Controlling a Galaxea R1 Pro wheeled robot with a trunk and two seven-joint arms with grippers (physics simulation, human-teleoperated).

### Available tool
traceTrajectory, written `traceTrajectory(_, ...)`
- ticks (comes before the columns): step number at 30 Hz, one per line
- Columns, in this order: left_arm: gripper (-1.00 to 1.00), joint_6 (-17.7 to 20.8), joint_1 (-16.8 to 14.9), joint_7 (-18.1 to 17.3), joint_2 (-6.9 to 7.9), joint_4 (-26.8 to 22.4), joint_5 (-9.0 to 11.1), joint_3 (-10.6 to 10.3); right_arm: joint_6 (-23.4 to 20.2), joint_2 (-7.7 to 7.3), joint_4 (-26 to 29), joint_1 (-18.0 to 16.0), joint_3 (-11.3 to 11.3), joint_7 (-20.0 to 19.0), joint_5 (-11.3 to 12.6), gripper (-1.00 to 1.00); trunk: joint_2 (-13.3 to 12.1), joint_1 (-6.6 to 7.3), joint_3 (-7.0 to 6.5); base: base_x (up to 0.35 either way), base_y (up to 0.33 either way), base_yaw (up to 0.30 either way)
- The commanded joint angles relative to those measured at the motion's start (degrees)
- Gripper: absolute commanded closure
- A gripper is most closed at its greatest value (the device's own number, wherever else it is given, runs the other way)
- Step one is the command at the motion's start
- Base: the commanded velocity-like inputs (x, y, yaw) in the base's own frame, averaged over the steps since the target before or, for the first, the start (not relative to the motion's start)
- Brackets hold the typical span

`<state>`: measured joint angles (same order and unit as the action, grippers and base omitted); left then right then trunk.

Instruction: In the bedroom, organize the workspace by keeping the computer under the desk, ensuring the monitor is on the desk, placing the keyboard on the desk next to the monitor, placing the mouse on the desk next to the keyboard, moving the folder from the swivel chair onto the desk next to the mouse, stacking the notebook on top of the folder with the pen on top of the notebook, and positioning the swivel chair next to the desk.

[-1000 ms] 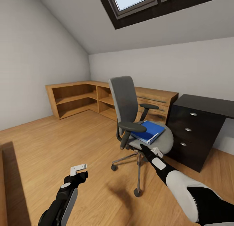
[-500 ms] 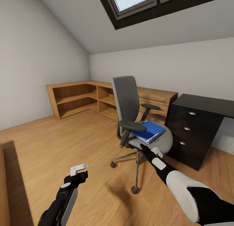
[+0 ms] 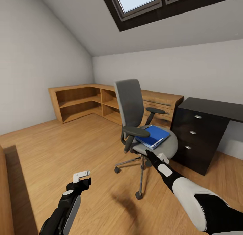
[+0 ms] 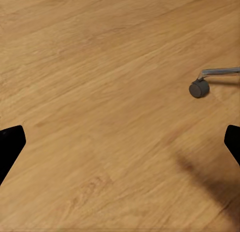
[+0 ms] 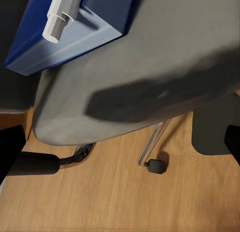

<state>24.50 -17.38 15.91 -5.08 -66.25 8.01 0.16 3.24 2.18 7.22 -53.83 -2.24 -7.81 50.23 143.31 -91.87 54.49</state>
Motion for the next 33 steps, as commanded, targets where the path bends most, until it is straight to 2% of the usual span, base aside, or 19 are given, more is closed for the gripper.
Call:
traceTrajectory(1, -1.0, 0.2, -0.02, 0.35, -0.02, -0.08, 0.6, 0.01, 0.19, 0.02, -0.11, -0.05, -0.22, -0.3, 0.22, -1.0, 0.03, 0.01, 0.06, -0.001, 0.0, 0.0)
traceTrajectory(8, -1.0, 0.2, -0.02, 0.29, -0.02, -0.1, 0.6, 0.01, 0.19, 0.02, -0.11, -0.05, -0.22, -0.28, 0.22, -1.0, 0.03, 0.01, 0.06, -0.027, 0.0, 0.0)
traceTrajectory(16, -1.0, 0.2, -0.02, 0.26, -0.02, -0.11, 0.64, 0.01, 0.37, 0.02, -0.11, 0.01, -0.22, -0.36, 0.22, -1.0, 0.03, 0.01, 0.06, -0.217, -0.012, 0.0)
traceTrajectory(25, -1.0, 0.23, -0.02, 0.2, 0.21, -0.65, 0.63, 0.24, 0.45, -0.47, 0.08, 0.04, -0.22, -0.41, 0.05, -1.0, 0.03, 0.01, 0.06, -0.019, -0.058, 0.0)
traceTrajectory(33, -1.0, 0.29, -0.02, 0.17, 0.34, -1.46, 0.69, 0.93, 0.44, -3.63, 0.39, 0.02, -0.26, -0.5, 0.13, -1.0, 0.03, 0.01, 0.06, -0.001, -0.004, 0.0)
